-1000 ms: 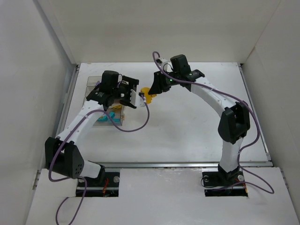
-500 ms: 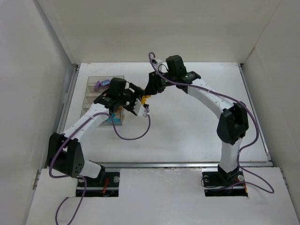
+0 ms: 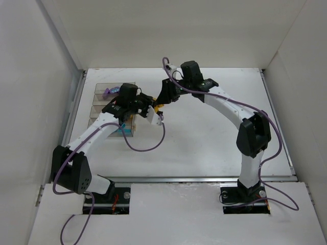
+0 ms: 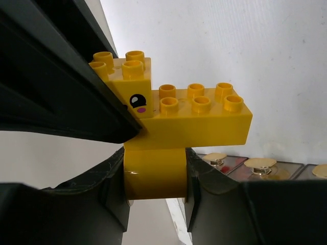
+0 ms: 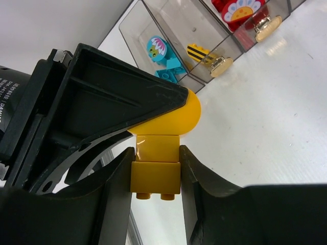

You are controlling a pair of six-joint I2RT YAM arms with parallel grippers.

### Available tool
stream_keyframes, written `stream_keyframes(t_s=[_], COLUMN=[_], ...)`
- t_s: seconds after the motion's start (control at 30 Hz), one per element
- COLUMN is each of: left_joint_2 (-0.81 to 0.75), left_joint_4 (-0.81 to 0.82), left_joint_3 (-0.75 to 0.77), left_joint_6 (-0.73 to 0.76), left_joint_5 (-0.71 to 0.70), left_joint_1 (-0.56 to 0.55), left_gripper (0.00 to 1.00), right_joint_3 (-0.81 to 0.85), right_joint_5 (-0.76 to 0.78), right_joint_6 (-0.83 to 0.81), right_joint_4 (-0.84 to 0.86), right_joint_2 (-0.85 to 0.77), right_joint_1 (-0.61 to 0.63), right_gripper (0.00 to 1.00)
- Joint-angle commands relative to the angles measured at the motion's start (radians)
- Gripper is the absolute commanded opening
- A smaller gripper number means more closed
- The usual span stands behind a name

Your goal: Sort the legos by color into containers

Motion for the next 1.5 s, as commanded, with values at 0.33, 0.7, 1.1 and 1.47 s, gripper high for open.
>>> stream_keyframes(t_s=[0.33, 0.7, 1.1, 1.47], left_joint_2=[-0.022, 0.059, 0.34, 0.426], left_joint_4=[-0.05, -0.1, -0.423, -0.414], left_joint_3=[0.025, 0.115, 0.312, 0.333], left_joint_6=[-0.178, -0.531, -0.939, -0.938], left_joint_5=[-0.045, -0.103, 0.039, 0.032], left_joint_1=[0.1, 0.255, 0.595, 0.677], left_gripper=[0.0, 0.0, 0.0, 0.01], right_joint_3=[-0.154, -0.206, -0.228, -0.199], right_joint_5=[0.019, 0.05, 0.059, 0.059], right_joint_6=[-0.041, -0.05, -0.05, -0.05], right_joint_4=[0.019, 0.008, 0.018, 0.007], right_joint_2=[-0.063, -0.103, -0.103, -0.083], right_joint_1=[-0.013, -0.023, -0.023, -0.023], right_gripper=[0.0, 0.0, 0.0, 0.0])
